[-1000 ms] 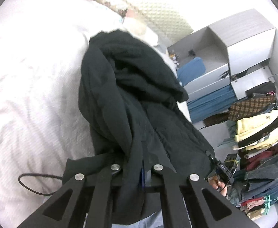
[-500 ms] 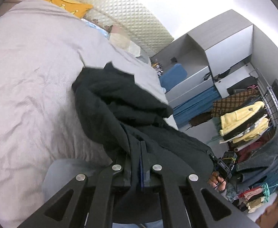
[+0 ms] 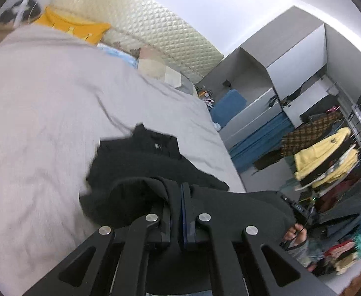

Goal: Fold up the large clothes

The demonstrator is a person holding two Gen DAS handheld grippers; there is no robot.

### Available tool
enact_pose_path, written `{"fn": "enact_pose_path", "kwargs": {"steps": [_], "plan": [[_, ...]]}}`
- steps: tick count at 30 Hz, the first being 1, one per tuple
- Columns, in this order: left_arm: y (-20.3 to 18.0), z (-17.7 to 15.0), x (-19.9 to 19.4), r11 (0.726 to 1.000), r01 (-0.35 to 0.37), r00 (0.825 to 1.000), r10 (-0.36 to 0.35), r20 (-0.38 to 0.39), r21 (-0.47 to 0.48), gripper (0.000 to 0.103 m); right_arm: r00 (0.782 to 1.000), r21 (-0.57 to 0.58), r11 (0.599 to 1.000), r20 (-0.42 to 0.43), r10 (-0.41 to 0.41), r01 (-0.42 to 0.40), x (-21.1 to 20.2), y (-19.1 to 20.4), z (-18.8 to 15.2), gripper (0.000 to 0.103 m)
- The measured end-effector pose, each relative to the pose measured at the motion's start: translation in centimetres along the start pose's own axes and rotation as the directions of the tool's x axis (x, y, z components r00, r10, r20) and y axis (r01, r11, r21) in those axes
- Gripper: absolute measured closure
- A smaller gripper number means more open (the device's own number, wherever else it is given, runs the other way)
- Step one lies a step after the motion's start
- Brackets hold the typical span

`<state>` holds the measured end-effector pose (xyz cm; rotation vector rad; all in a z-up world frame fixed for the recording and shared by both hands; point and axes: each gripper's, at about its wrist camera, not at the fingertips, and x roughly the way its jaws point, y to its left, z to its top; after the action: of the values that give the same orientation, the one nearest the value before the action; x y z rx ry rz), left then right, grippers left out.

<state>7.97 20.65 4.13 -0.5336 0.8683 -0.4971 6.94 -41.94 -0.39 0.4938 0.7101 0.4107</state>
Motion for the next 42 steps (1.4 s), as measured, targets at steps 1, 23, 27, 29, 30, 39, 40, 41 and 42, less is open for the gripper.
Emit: {"fn": "enact_pose_path", "kwargs": {"steps": [1, 23, 27, 29, 30, 39, 40, 41, 42], "plan": [[0.0, 1.3, 1.2, 1.0, -0.029, 1.0, 0.029, -0.004, 0.01, 0.099, 1.0, -0.002, 1.0, -0.001, -0.023, 0.023, 0.7, 0.0, 0.4, 0.096], [7.1, 11.8, 26.0, 0.888, -0.457, 0.877, 0.459, -0.144, 0.044, 0.098, 0.897, 0.152, 0.913, -0.305, -0.321, 0.379, 26.4, -11.7, 9.4, 0.096], [9.3, 11.9, 29.6, 0.891, -0.454, 0.875, 0.452, -0.175, 0.032, 0.098, 0.873, 0.126, 0.903, -0.343, -0.348, 0.41, 29.7, -13.7, 8.5, 0.097], [10.3, 11.9, 31.1, 0.891, -0.455, 0.871, 0.449, -0.198, 0.019, 0.098, 0.87, 0.119, 0.904, -0.347, -0.35, 0.411, 31.0, -14.4, 8.3, 0.098], [10.6, 12.0, 31.7, 0.891, -0.453, 0.871, 0.446, -0.207, 0.015, 0.098, 0.872, 0.127, 0.905, -0.35, -0.343, 0.407, 31.3, -14.8, 8.3, 0.098], [10.3, 10.7, 33.4, 0.865, -0.496, 0.832, 0.499, -0.243, 0.077, 0.097, 0.882, 0.175, 0.903, -0.35, -0.316, 0.393, 32.5, -15.6, 7.0, 0.098], [10.1, 10.5, 32.9, 0.867, -0.494, 0.836, 0.496, -0.233, 0.073, 0.097, 0.883, 0.177, 0.902, -0.346, -0.318, 0.394, 32.3, -15.5, 6.9, 0.098], [10.0, 10.3, 32.4, 0.87, -0.489, 0.841, 0.49, -0.23, 0.064, 0.097, 0.886, 0.189, 0.9, -0.341, -0.315, 0.393, 31.8, -15.4, 6.7, 0.098], [10.0, 10.3, 32.0, 0.873, -0.485, 0.845, 0.483, -0.232, 0.051, 0.097, 0.889, 0.202, 0.899, -0.337, -0.31, 0.389, 31.4, -15.3, 6.6, 0.097]]}}
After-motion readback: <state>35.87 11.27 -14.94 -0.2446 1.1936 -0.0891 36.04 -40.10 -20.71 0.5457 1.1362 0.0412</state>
